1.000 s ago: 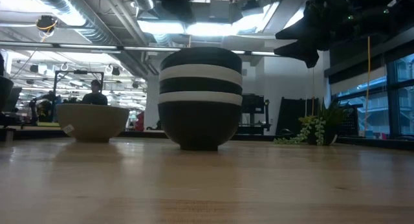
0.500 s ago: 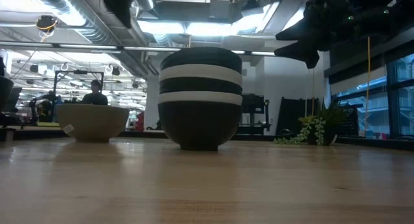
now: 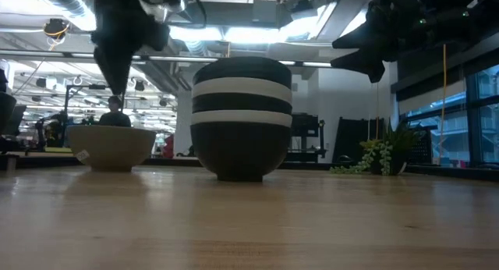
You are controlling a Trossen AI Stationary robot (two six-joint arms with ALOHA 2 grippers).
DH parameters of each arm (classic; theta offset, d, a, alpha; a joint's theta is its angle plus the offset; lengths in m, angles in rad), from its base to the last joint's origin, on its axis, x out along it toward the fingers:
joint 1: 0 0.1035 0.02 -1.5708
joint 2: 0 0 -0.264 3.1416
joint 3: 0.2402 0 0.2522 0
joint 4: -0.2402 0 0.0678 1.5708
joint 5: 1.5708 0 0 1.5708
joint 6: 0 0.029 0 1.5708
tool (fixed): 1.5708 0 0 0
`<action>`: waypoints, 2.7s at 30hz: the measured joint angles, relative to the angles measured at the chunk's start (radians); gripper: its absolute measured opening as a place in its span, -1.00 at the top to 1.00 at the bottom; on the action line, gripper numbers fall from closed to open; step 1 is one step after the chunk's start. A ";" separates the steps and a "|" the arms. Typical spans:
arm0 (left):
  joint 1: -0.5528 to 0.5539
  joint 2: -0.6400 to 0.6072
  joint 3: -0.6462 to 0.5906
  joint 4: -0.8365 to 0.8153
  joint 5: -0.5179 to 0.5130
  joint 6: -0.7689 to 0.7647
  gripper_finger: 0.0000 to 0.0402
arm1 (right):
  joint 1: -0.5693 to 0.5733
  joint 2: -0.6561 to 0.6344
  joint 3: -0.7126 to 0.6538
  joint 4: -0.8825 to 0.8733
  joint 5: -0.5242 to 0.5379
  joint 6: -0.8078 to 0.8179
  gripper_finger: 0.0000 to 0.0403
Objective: Nest bowls inside each other
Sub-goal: Stack the gray bowl on top of the black bowl
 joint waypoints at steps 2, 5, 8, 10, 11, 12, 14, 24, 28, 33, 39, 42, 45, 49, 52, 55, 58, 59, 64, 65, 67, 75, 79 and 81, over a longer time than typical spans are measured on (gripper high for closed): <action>0.011 0.000 -0.060 0.097 0.047 0.019 0.08 | 0.000 0.000 0.000 0.000 0.000 -0.002 -0.23; 0.026 0.000 -0.124 0.186 0.062 0.018 0.09 | 0.000 0.000 0.000 0.000 0.000 -0.001 -0.23; 0.041 0.000 -0.158 0.206 0.010 0.018 0.08 | 0.000 0.000 0.000 0.000 0.000 -0.001 -0.23; 0.051 0.000 -0.160 0.207 -0.035 0.021 0.08 | 0.000 0.000 0.000 0.000 0.000 -0.001 -0.23; 0.056 0.000 -0.160 0.207 -0.047 0.026 0.09 | 0.000 0.000 0.000 0.000 0.000 -0.001 -0.23; 0.065 0.000 -0.160 0.208 -0.050 0.032 0.09 | 0.000 0.000 0.000 0.000 0.000 -0.001 -0.23; 0.080 0.000 -0.160 0.216 -0.049 0.034 0.09 | 0.000 0.000 0.000 0.000 0.000 -0.001 -0.23; 0.086 0.000 -0.160 0.222 -0.041 0.072 0.09 | 0.000 0.000 0.000 0.000 0.000 -0.003 -0.23; 0.086 0.000 -0.160 0.222 -0.041 0.074 0.09 | 0.000 0.000 0.000 0.000 0.000 -0.005 -0.23; 0.084 0.029 -0.161 0.218 -0.039 0.076 0.09 | 0.000 0.000 0.000 0.000 0.000 -0.005 -0.23; 0.084 0.074 -0.161 0.218 -0.032 0.110 0.09 | 0.000 0.000 0.000 -0.002 0.001 -0.005 -0.23; 0.084 0.074 -0.161 0.242 -0.037 0.110 0.09 | 0.000 0.000 0.000 -0.002 0.001 -0.005 -0.23; 0.084 0.074 -0.161 0.244 -0.037 0.112 0.09 | 0.000 0.000 0.000 -0.001 0.001 -0.005 -0.23; 0.081 0.074 -0.161 0.244 -0.037 0.102 0.09 | 0.000 0.000 0.000 -0.001 0.001 -0.006 -0.23; 0.068 0.074 -0.161 0.244 -0.036 0.101 0.09 | 0.000 0.000 0.000 -0.001 0.001 -0.006 -0.23; 0.052 0.074 -0.161 0.244 -0.036 0.104 0.09 | 0.000 0.000 0.000 -0.001 0.001 -0.006 -0.23; 0.048 0.074 -0.161 0.244 -0.038 0.125 0.09 | 0.000 0.000 0.000 -0.001 0.001 -0.011 -0.23; 0.048 0.074 -0.161 0.244 -0.038 0.125 0.09 | 0.000 0.000 0.000 -0.001 0.001 -0.017 -0.23; 0.049 0.074 -0.161 0.244 -0.050 0.126 0.10 | 0.000 0.000 0.000 -0.001 0.001 -0.032 -0.23; 0.049 0.074 -0.161 0.243 -0.063 0.126 0.10 | 0.000 0.000 0.000 -0.001 0.001 -0.032 -0.23; 0.050 0.073 -0.161 0.242 -0.080 0.126 0.10 | 0.000 0.000 0.000 -0.001 0.001 -0.032 -0.23; 0.050 0.073 -0.161 0.241 -0.099 0.128 0.20 | 0.000 0.000 0.000 -0.001 0.001 -0.032 -0.23; 0.050 0.073 -0.161 0.240 -0.099 0.128 0.28 | 0.000 0.000 0.000 -0.001 0.001 -0.032 -0.23; 0.050 0.073 -0.161 0.240 -0.099 0.128 0.33 | 0.000 0.000 0.000 -0.001 0.001 -0.032 -0.23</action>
